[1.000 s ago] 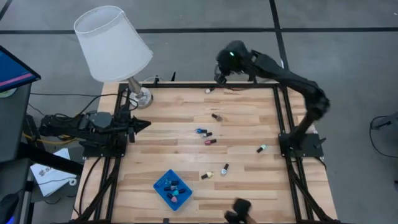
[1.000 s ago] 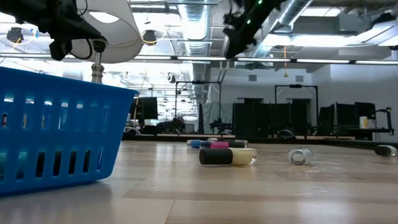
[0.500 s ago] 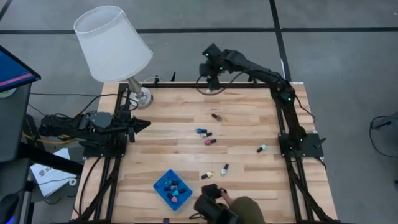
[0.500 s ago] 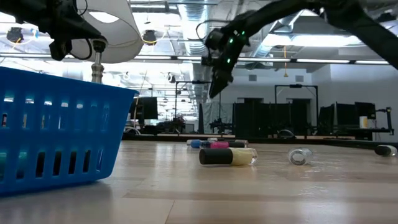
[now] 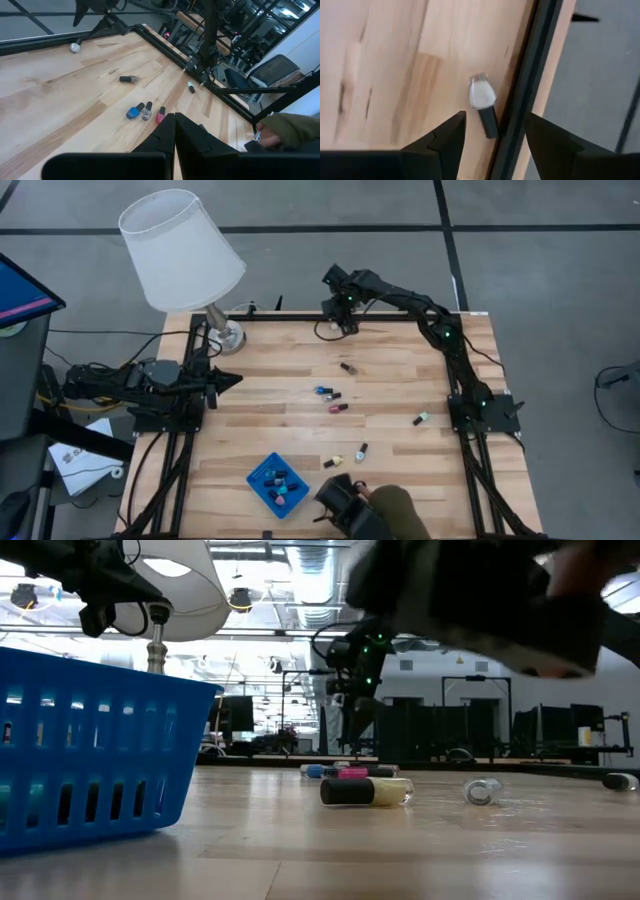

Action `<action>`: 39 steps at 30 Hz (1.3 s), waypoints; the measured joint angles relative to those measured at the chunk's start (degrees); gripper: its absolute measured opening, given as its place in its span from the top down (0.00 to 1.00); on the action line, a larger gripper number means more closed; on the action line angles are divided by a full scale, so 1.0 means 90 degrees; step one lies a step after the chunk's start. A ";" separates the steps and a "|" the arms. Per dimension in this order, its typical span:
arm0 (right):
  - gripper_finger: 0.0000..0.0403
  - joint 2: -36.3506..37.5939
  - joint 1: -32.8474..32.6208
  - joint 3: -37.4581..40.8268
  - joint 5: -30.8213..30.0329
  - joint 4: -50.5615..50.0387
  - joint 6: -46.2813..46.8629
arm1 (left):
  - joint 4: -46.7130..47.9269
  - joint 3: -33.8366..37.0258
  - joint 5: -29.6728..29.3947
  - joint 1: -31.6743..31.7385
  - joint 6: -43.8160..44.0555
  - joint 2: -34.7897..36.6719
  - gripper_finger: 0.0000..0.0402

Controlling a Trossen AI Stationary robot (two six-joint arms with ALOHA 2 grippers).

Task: Pick & Place Nail Polish
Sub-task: Put the top left white nail polish bottle in the blue bin

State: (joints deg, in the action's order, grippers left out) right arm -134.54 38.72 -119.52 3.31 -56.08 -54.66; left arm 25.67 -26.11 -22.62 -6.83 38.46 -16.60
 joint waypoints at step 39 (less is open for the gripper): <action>1.00 -0.0499 -0.0332 0.0216 -0.0585 -0.0480 0.0011 | 0.0002 -0.0002 0.0049 0.0000 -0.0002 0.0000 1.00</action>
State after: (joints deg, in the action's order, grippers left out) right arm -139.03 35.73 -117.58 -1.95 -60.40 -54.56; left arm 25.69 -26.13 -22.17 -6.83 38.44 -16.60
